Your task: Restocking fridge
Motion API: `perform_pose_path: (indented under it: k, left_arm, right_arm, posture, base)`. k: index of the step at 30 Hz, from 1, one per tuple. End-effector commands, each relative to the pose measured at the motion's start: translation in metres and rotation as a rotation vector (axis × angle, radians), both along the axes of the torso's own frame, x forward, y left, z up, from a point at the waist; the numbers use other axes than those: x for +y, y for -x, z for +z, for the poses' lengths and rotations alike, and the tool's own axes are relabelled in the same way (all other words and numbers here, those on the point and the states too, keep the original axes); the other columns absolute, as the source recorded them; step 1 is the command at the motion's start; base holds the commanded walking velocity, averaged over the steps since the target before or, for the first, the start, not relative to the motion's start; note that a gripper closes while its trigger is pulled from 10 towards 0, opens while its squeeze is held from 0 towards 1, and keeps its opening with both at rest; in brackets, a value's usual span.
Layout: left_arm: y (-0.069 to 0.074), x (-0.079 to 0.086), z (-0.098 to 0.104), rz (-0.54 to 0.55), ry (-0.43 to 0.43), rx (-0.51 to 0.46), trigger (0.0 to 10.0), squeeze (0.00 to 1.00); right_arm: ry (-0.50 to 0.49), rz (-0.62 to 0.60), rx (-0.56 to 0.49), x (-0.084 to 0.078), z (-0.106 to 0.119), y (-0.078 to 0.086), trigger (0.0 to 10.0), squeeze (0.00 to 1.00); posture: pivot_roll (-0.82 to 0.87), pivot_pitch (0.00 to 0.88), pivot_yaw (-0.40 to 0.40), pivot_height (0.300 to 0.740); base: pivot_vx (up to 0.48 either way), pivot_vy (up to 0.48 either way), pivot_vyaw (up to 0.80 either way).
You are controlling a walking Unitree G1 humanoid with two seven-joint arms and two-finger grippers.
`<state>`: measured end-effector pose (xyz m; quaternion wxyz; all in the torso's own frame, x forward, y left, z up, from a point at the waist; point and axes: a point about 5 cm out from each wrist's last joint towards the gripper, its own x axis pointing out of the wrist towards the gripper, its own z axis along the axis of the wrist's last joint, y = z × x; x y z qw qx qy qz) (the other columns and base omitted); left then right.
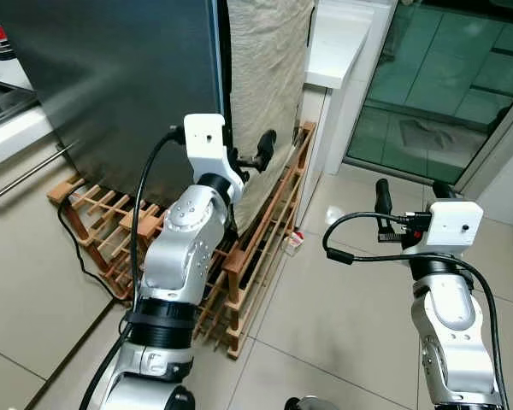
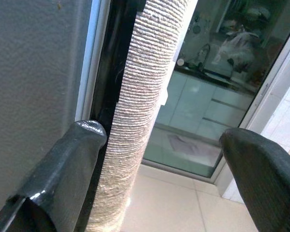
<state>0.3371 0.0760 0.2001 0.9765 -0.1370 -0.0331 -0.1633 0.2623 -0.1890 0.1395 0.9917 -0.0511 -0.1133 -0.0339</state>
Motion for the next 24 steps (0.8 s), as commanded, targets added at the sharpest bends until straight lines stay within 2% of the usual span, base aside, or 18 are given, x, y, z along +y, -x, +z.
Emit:
perform_pose_path:
  k: [1, 5, 10, 15, 18, 24]
  left_arm:
    - [-0.003, -0.008, 0.005, -0.028, 0.028, 0.009, 10.0, 0.0]
    - [-0.007, -0.011, 0.003, -0.028, 0.077, 0.062, 10.0, 0.0]
    - [-0.012, -0.014, 0.001, -0.017, 0.066, 0.087, 10.0, 0.0]
    - [-0.011, -0.022, 0.0, -0.049, 0.023, 0.077, 10.0, 0.0]
    - [-0.013, -0.021, 0.003, -0.024, -0.021, 0.042, 10.0, 0.0]
    - [-0.014, -0.023, 0.005, -0.044, -0.008, 0.032, 10.0, 0.0]
  right_arm:
    - [0.001, 0.0, -0.036, 0.001, 0.009, -0.001, 10.0, 0.0]
    - [0.0, -0.002, -0.036, 0.002, 0.009, -0.001, 10.0, 0.0]
    - [-0.001, -0.004, -0.035, 0.001, 0.008, -0.002, 10.0, 0.0]
    - [-0.001, -0.004, -0.037, 0.001, 0.009, -0.002, 10.0, 0.0]
    - [0.0, -0.006, -0.037, 0.001, 0.009, -0.002, 10.0, 0.0]
    - [0.003, -0.009, -0.035, 0.001, 0.008, -0.002, 10.0, 0.0]
  posture:
    - [-0.14, 0.0, 0.014, 0.74]
    - [-0.14, 0.0, 0.014, 0.74]
    - [-0.14, 0.0, 0.014, 0.74]
    - [-0.14, 0.0, 0.014, 0.74]
    - [-0.14, 0.0, 0.014, 0.74]
    - [-0.14, 0.0, 0.016, 0.74]
  base:
    - [0.0, 0.0, 0.0]
    - [0.0, 0.0, 0.0]
    - [0.0, 0.0, 0.0]
    - [0.0, 0.0, 0.0]
    - [0.0, 0.0, 0.0]
    - [0.0, 0.0, 0.0]
